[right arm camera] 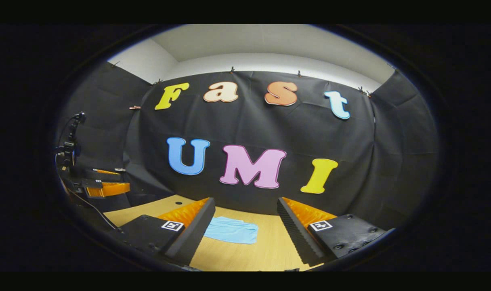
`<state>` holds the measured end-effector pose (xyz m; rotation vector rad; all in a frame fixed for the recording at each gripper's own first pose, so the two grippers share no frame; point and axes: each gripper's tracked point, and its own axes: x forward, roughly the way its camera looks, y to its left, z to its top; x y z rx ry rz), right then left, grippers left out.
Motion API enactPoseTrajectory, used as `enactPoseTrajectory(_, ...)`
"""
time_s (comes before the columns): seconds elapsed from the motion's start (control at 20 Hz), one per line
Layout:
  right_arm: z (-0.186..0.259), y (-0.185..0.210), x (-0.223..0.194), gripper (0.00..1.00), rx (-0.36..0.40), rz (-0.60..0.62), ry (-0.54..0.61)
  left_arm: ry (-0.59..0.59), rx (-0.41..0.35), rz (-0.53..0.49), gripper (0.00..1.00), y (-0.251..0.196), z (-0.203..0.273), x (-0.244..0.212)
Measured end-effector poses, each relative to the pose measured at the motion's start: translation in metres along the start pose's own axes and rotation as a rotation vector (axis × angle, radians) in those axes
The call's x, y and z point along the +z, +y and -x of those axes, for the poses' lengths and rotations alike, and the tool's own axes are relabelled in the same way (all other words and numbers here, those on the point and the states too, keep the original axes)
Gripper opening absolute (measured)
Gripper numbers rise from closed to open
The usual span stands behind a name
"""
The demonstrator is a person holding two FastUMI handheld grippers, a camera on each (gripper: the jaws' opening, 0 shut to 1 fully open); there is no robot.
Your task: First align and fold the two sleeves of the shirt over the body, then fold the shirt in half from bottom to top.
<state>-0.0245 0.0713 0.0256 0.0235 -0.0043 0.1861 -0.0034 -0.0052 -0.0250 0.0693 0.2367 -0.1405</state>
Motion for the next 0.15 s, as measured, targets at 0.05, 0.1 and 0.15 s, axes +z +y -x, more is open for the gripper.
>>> enactPoseTrajectory(0.05, 0.0031, 0.0018, 0.0014, 0.96, -0.003, -0.004, -0.002, 0.003, 0.001, -0.001, 0.96, -0.002, 0.0062, 0.0006)
enactPoseTrajectory(0.1, 0.0055, 0.0028, 0.0035, 0.99, -0.004, -0.007, -0.009, 0.001, 0.009, -0.01, 0.97, -0.0015, 0.0108, 0.0005)
enactPoseTrajectory(0.15, 0.0049, 0.0031, 0.0043, 0.97, -0.004, -0.01, -0.013, -0.002, 0.017, -0.036, 0.97, -0.0001, 0.0149, -0.0004)
